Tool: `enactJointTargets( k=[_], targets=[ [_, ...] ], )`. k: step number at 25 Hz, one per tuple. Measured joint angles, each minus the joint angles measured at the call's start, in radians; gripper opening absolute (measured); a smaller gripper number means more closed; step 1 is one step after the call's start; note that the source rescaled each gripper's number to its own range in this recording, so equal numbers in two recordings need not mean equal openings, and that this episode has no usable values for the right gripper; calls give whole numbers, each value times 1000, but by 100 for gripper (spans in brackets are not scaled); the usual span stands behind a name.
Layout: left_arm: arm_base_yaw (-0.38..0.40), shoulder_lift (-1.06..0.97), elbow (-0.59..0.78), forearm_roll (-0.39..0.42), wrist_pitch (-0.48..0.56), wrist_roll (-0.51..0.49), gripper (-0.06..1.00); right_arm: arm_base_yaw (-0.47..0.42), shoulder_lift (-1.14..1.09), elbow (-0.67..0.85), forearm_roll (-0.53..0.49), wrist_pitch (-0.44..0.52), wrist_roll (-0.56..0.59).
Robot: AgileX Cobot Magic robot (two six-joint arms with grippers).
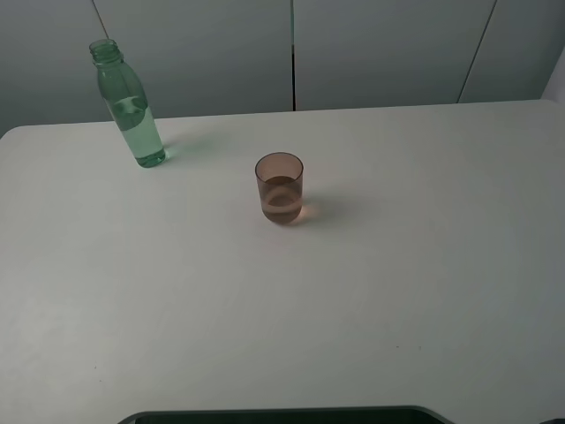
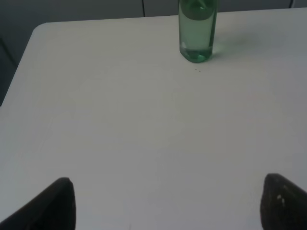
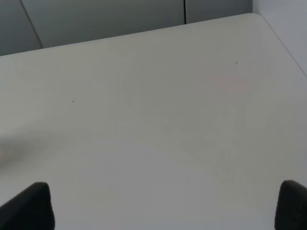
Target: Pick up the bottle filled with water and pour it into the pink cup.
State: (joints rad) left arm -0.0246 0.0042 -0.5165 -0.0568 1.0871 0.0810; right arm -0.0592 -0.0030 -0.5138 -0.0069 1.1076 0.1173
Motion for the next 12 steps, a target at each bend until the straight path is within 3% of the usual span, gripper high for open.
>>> enactJointTargets(
  k=[12],
  targets=[
    [-5, -4, 0, 4, 0, 0, 99, 0, 0, 0, 0, 0, 0]
  ],
)
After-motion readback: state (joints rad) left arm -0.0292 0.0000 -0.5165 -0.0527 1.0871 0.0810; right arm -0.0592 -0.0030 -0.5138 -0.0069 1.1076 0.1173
